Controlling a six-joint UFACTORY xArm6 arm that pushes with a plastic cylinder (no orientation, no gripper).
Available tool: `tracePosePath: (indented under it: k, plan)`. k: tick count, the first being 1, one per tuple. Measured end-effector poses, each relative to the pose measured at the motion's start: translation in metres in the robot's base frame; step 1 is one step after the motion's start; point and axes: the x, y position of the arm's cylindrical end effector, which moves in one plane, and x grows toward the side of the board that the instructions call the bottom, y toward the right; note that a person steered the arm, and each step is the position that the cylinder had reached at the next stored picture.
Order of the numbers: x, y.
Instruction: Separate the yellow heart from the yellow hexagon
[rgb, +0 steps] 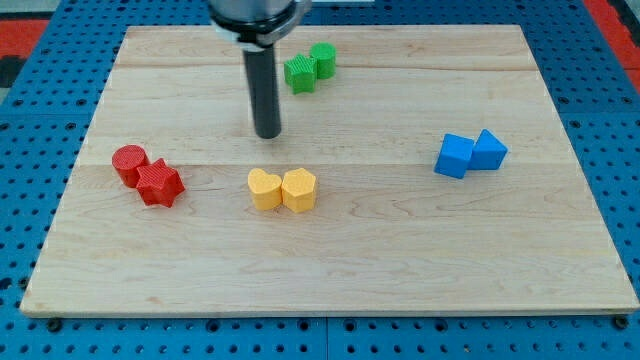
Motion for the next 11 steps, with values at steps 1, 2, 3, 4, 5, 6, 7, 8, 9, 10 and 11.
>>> tracePosePath:
  k: [1,2,3,4,5,6,7,8,9,10,11]
  plan:
    - [0.002,-0.031]
    - [0.002,-0.064]
    - [0.046,-0.068]
    - [0.057,-0.068]
    - [0.144,-0.047]
    - [0.162,-0.045]
    - [0.162,-0.029]
    - [0.162,0.009]
    - [0.144,0.024]
    - [0.132,0.025]
    - [0.097,0.023]
